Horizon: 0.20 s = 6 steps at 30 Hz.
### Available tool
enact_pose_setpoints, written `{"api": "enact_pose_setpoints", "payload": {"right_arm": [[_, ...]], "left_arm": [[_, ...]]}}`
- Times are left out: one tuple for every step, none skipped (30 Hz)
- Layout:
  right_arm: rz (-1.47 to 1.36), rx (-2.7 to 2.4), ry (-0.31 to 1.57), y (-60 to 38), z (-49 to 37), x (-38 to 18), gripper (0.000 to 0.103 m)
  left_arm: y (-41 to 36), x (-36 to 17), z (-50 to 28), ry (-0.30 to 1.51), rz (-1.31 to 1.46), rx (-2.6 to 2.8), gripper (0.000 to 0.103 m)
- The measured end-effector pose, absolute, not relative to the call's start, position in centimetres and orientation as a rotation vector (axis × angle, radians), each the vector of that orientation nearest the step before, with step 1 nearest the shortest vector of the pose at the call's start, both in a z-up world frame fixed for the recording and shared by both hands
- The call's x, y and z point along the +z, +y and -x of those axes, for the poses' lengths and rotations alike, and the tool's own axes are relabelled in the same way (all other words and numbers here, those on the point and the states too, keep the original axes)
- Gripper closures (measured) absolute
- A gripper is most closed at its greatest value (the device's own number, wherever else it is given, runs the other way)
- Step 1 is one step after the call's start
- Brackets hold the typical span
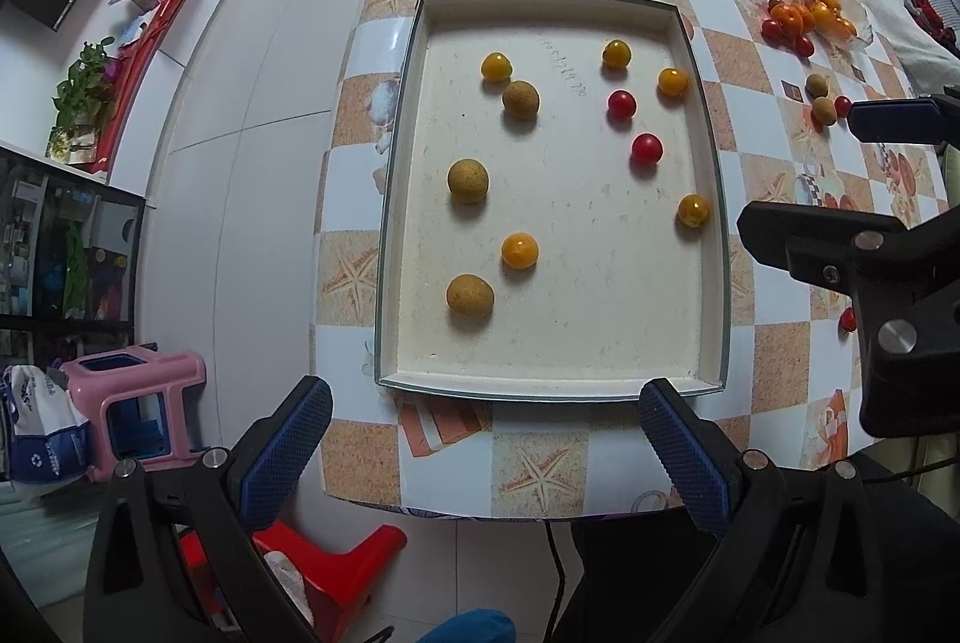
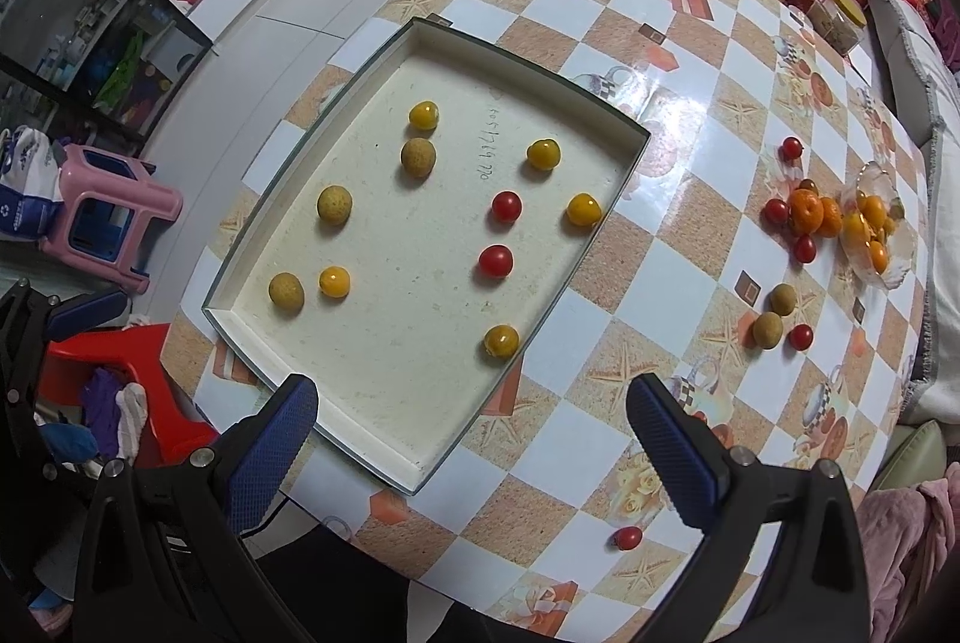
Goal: Organize fruits
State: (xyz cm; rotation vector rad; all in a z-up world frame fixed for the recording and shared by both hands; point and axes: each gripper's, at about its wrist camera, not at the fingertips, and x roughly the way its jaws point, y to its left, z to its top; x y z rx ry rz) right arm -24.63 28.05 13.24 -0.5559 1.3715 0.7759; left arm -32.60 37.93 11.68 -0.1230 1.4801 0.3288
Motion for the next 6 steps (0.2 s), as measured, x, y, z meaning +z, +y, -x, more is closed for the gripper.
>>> {"api": "enact_pose_setpoints", "payload": {"right_arm": [[0.558,0.778,1.372,28.07,24.64,13.16,0.0],[0.558,0.78,1.373,28.08,24.63,13.08,0.0],[0.559,0.782,1.374,28.12,24.63,13.01,0.0],[0.559,0.783,1.376,28.12,24.63,12.95,0.0],[0.559,0.784,1.378,28.1,24.59,12.88,0.0],[0.559,0.783,1.379,28.11,24.56,12.82,0.0]], "left_arm": [[37.95,11.62,32.61,1.481,0.128,0.329,0.0],[37.97,11.62,32.63,1.479,0.133,0.328,0.0],[37.97,11.74,32.67,1.47,0.137,0.327,0.0],[37.95,11.88,32.71,1.459,0.138,0.327,0.0],[37.91,12.03,32.68,1.451,0.139,0.325,0.0],[37.86,12.1,32.66,1.448,0.138,0.327,0.0]]}}
